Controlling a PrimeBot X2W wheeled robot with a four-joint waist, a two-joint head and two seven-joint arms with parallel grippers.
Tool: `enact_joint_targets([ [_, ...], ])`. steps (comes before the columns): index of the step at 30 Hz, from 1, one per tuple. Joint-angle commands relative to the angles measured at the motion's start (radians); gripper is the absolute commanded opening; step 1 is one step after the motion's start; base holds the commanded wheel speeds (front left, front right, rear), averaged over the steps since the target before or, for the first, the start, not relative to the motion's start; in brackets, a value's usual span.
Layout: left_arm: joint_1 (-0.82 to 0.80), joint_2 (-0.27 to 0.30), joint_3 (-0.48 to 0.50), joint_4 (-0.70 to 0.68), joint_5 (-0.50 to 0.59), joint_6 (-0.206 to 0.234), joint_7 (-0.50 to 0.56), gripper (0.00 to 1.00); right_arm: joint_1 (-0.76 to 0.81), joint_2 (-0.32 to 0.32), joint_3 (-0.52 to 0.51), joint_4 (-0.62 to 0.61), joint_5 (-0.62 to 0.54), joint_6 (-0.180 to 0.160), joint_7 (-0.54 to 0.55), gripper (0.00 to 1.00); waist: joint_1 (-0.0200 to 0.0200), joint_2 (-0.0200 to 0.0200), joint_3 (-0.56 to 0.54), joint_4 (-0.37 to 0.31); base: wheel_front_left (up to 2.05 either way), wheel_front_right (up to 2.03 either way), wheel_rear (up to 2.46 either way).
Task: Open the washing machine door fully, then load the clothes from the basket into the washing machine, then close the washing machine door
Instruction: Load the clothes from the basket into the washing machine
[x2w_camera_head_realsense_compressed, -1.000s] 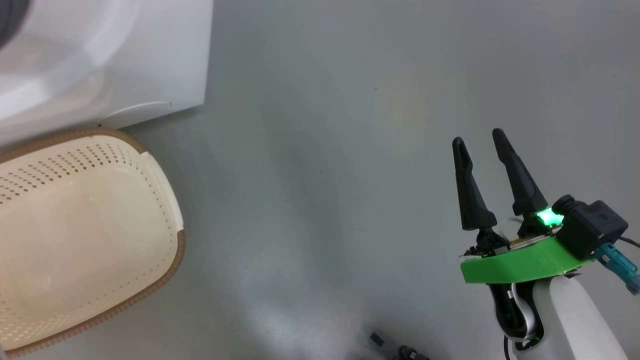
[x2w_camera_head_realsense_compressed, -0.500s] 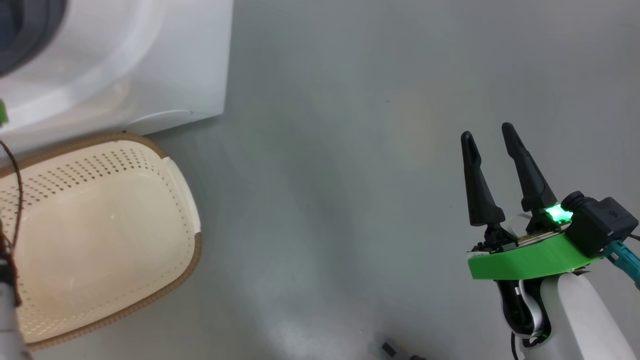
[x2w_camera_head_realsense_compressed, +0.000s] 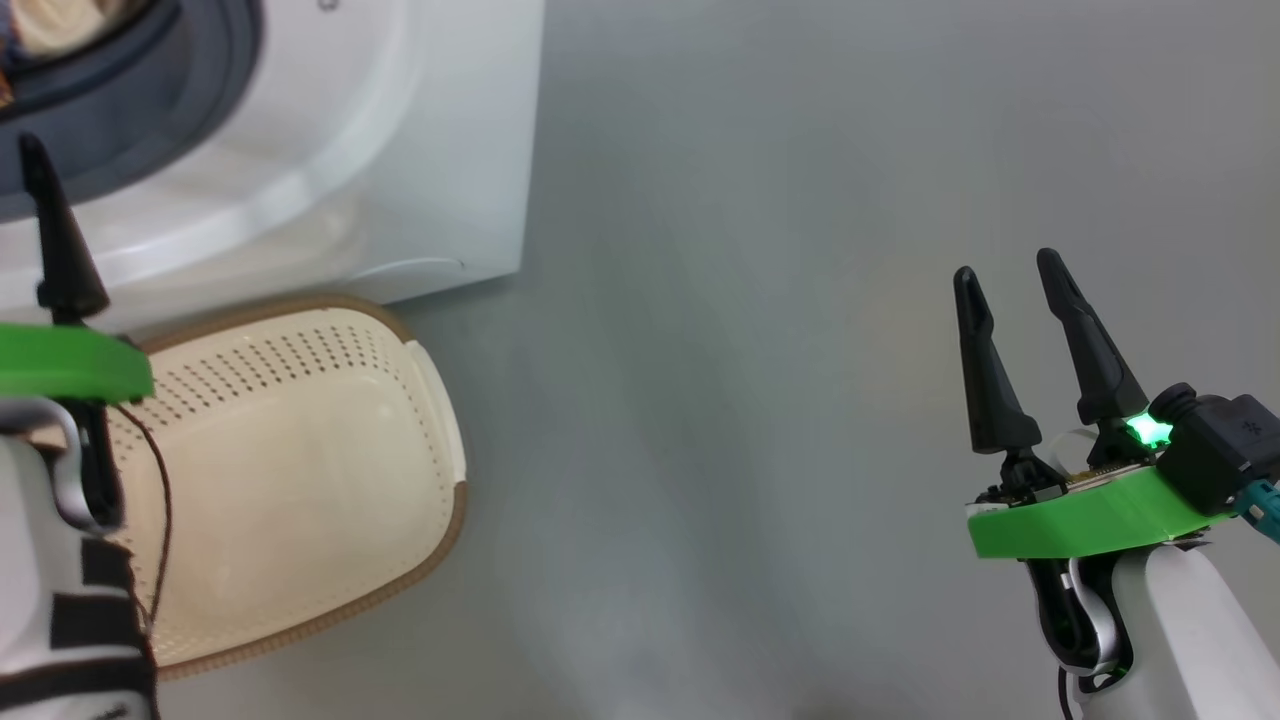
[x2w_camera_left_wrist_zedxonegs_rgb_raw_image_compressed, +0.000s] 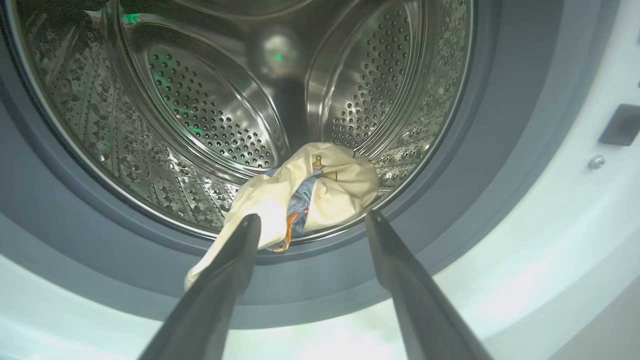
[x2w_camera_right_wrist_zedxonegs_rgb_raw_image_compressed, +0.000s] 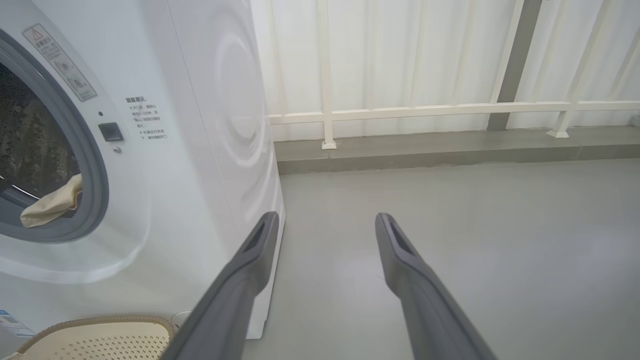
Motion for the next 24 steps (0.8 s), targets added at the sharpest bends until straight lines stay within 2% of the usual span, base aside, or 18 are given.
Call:
enact_joint_targets([
  [1,0.051,0.012,0.034,-0.050,-0.010,-0.012,-0.006,1.00,0.020,-0.025,0.020,-0.017,-0.011,0.004,-0.008,1.00,0.0001,0.0000,-0.052,0.033,0.00,0.00,0.00],
  [14,0.263,-0.084,0.056,-0.157,0.023,-0.041,-0.006,1.00,0.092,-0.062,0.019,-0.001,-0.017,0.004,-0.008,1.00,0.0001,0.0000,-0.197,0.101,0.00,0.00,0.00],
  [24,0.443,-0.122,0.049,-0.245,0.044,-0.052,-0.006,1.00,0.164,-0.085,0.006,0.011,-0.024,0.004,-0.008,1.00,0.0001,0.0000,-0.301,0.138,0.00,0.00,0.00],
])
